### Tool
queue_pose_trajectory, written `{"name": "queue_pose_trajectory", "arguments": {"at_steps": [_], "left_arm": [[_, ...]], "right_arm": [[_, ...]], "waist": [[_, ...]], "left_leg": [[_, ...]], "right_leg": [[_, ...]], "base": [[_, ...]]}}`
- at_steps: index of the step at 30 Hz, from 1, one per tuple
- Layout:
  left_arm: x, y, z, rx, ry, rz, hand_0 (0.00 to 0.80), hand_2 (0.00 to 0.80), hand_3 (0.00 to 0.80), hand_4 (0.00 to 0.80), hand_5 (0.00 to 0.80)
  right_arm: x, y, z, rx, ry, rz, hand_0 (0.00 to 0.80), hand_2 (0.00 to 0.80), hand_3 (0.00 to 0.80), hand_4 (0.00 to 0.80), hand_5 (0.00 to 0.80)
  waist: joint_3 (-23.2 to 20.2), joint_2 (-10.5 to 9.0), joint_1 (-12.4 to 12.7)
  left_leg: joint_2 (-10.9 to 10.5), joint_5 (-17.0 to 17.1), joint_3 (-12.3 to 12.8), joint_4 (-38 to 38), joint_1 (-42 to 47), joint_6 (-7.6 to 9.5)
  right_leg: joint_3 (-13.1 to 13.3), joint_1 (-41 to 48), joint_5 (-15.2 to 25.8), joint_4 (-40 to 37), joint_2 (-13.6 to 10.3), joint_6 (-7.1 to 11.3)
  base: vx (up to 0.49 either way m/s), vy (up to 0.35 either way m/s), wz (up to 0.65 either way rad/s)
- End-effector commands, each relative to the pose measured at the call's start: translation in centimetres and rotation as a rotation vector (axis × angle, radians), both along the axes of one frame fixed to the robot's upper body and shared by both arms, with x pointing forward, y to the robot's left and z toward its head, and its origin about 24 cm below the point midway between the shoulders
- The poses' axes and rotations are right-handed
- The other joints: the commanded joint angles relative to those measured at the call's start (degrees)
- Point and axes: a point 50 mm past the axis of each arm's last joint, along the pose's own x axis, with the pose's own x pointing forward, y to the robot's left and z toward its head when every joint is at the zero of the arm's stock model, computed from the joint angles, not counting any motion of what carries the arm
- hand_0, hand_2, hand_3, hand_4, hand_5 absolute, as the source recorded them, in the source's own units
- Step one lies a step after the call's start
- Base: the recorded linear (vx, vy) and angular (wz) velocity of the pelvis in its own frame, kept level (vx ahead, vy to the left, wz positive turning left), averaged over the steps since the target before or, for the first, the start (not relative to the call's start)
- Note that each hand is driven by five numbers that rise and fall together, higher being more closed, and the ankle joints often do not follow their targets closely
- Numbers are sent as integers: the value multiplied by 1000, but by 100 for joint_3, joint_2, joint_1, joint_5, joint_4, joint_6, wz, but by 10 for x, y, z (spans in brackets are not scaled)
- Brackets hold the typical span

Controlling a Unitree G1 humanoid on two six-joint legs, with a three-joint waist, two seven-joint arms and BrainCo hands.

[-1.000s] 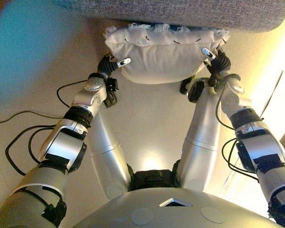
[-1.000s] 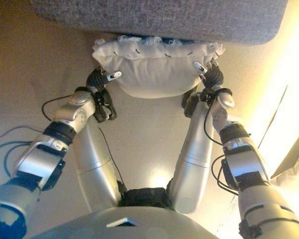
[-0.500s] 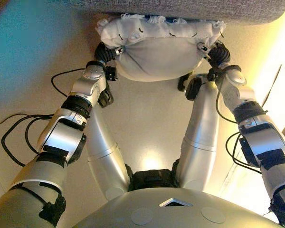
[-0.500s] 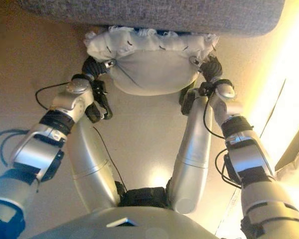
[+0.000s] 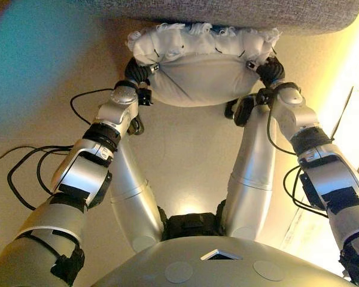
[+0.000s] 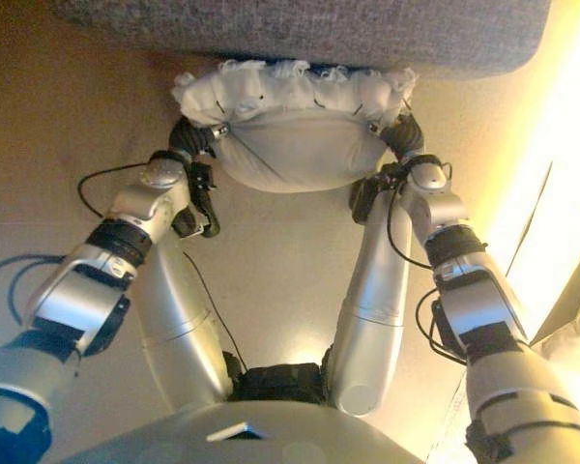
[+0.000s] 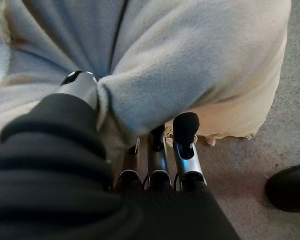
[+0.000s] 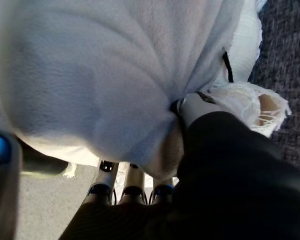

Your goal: Pick up the cushion and take it to the sofa

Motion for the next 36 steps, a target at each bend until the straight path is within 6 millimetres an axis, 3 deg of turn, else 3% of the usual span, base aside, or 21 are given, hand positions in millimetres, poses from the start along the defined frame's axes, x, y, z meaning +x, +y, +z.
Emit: {"name": "queue_pose_trajectory", "arguments": {"at_steps": [1,7,8,9,10,13,17,24,28,36], "left_arm": [[-8,-29,7,-104,-141,-85,800,800,800,800,800],[-20,-20,11,-197,-251,-72,800,800,800,800,800],[-21,-19,13,-215,-276,-71,800,800,800,800,800],[-23,-18,12,-232,-284,-72,800,800,800,800,800],[-25,-18,12,-252,-297,-76,800,800,800,800,800],[-33,-13,5,-266,-290,-100,800,800,800,800,800],[-38,-8,3,-275,-279,-114,800,800,800,800,800],[-23,-6,32,-286,-334,-98,800,800,800,800,800],[-24,-7,28,-281,-331,-96,800,800,800,800,800],[-34,-1,26,-314,-337,-91,800,800,800,800,800]], "right_arm": [[-13,42,-10,41,-70,146,800,800,800,800,800],[-23,39,-5,116,-183,174,800,800,800,800,800],[-25,38,-5,118,-202,183,800,800,800,800,800],[-26,38,-6,118,-209,192,800,800,800,800,800],[-28,37,-6,120,-215,200,800,800,800,800,800],[-39,34,-20,131,-191,207,800,800,800,800,800],[-43,31,-28,146,-155,199,800,800,800,800,800],[-24,43,0,154,-199,201,800,800,800,800,800],[-25,49,1,177,-214,205,800,800,800,800,800],[-35,50,3,258,-260,206,800,800,800,800,800]], "waist": [[-81,195,114],[-172,164,140],[-231,142,121],[-280,143,146],[-340,109,143],[-619,11,250],[-780,-62,357],[-700,-50,405],[-779,-83,445],[-1173,-186,501]], "left_leg": [[83,642,117,-995,528,-80],[167,998,452,-2747,2068,-206],[135,1292,572,-3236,2337,-159],[149,1132,606,-3461,2681,-216],[63,1395,717,-3883,2959,-160],[-107,1413,915,-4554,3822,-146],[-168,1312,930,-4794,4290,-185],[-213,1243,816,-4829,4215,-110],[-355,1297,826,-5040,4427,-82],[-348,1399,964,-5659,5327,-93]], "right_leg": [[338,654,1041,-968,-68,37],[-107,2230,1437,-2653,-167,217],[-229,2529,1715,-3231,-261,207],[-329,2832,1547,-3444,-304,272],[-489,3100,1806,-3927,-428,271],[-923,3937,1914,-4724,-646,329],[-1083,4448,1943,-5039,-764,334],[-1126,4373,1753,-4899,-684,304],[-1192,4617,1762,-5095,-592,293],[-1376,5542,1760,-5708,-611,368]], "base": [[43,85,1],[-32,66,-19],[9,38,9],[-62,51,41],[47,30,40],[92,-7,-6],[137,-46,11],[-37,-10,11],[39,-21,7],[126,-17,-6]]}}
